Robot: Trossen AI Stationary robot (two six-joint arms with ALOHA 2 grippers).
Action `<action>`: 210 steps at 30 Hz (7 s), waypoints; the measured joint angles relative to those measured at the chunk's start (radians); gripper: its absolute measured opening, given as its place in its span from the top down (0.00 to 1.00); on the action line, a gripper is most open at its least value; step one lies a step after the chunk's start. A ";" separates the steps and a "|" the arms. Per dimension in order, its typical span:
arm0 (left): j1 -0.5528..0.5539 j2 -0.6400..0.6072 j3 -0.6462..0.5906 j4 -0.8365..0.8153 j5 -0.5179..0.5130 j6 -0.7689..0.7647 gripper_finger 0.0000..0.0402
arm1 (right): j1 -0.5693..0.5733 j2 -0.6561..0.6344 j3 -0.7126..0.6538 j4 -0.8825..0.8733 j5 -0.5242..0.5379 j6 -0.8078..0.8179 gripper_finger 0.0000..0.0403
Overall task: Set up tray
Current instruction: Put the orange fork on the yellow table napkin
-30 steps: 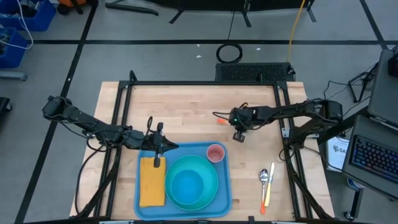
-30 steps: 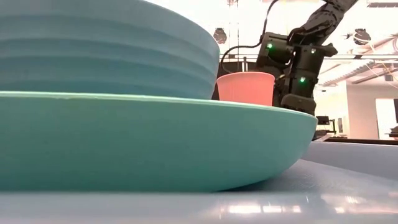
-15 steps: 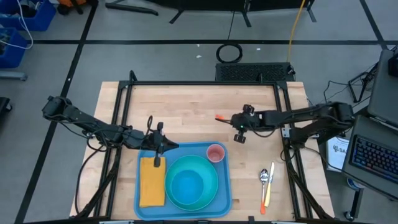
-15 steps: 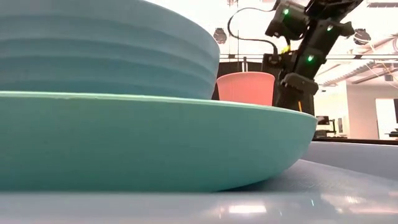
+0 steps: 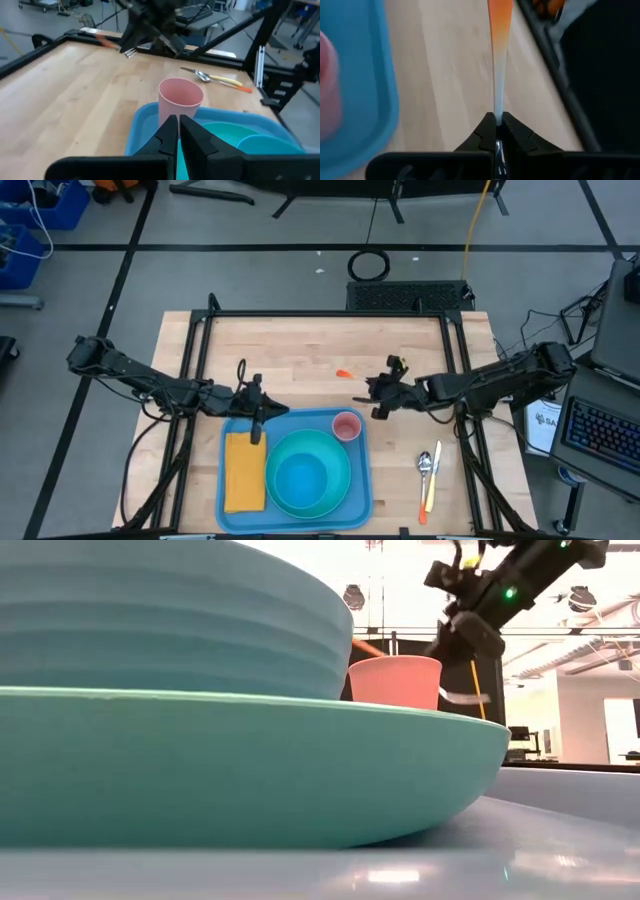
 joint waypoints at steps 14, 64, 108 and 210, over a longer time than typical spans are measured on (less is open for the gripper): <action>0.013 0.000 0.000 0.019 0.010 -0.211 0.94 | 0.166 0.106 0.001 0.265 0.132 -0.391 1.00; -0.006 0.151 0.135 -0.042 -0.042 -0.190 0.54 | 0.166 0.377 0.203 0.313 0.152 -0.578 1.00; -0.008 0.225 0.137 0.034 0.002 -0.166 0.54 | 0.203 0.377 0.220 0.378 0.244 -0.719 1.00; -0.550 0.196 0.135 -0.027 -1.127 -0.277 0.98 | 0.090 0.234 0.220 0.628 0.808 -0.667 0.58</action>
